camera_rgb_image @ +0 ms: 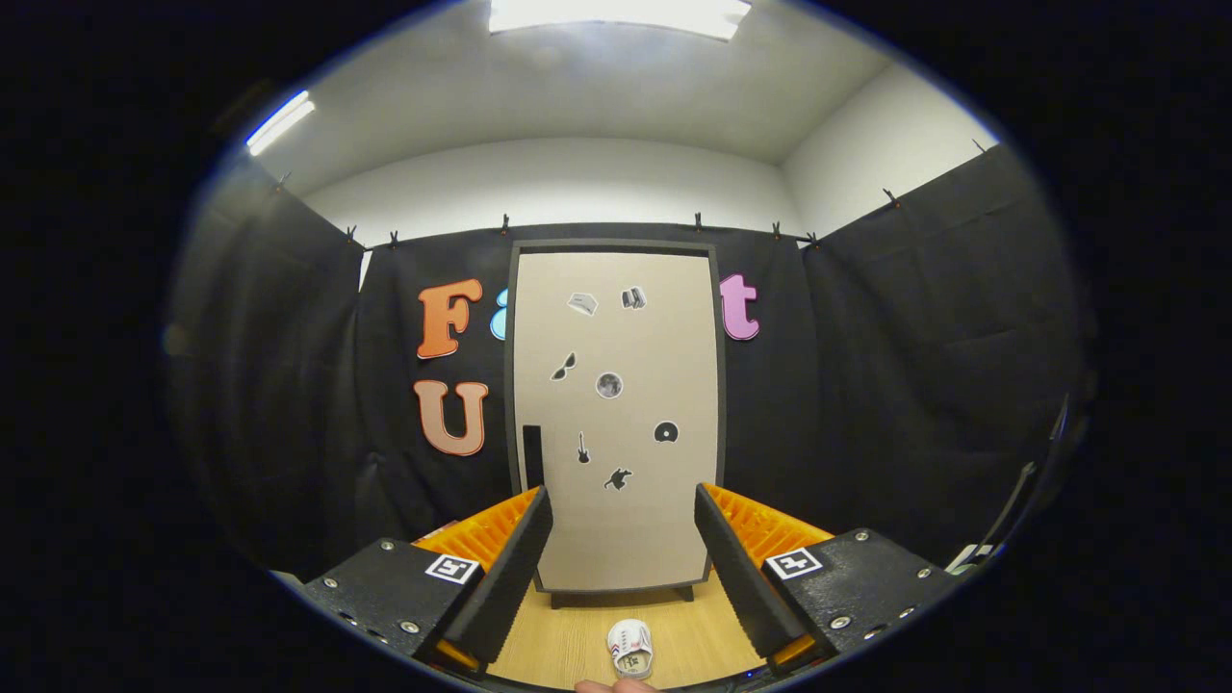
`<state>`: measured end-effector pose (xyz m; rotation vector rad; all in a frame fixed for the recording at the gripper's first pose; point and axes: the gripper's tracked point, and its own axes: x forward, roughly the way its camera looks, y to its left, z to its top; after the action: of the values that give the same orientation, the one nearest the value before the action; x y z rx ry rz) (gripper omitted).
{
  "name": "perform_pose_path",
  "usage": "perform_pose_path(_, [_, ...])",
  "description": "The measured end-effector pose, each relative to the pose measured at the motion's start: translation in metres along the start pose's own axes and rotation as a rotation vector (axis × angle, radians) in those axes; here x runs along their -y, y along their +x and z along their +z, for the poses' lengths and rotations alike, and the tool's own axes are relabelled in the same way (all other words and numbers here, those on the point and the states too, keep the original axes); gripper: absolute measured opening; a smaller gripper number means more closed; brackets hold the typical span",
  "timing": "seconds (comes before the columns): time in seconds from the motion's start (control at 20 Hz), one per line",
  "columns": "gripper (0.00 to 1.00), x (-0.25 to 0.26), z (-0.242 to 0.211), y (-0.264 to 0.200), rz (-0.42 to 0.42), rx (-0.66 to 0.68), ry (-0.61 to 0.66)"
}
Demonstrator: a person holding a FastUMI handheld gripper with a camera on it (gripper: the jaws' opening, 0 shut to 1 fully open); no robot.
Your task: Open the shoe cabinet door, grab the shoes and put them into the shoe cabinet, then close the shoe cabinet door.
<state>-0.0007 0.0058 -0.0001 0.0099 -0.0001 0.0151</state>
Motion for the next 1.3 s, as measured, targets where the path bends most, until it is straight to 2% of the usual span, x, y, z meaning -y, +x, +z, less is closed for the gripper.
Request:
perform_pose_path(0.65, [0.93, -0.053, -0.018, 0.039, 0.039, -0.014, -0.018])
perform_pose_path(1.3, [0.93, -0.109, -0.046, 0.137, 0.117, -0.029, -0.019])
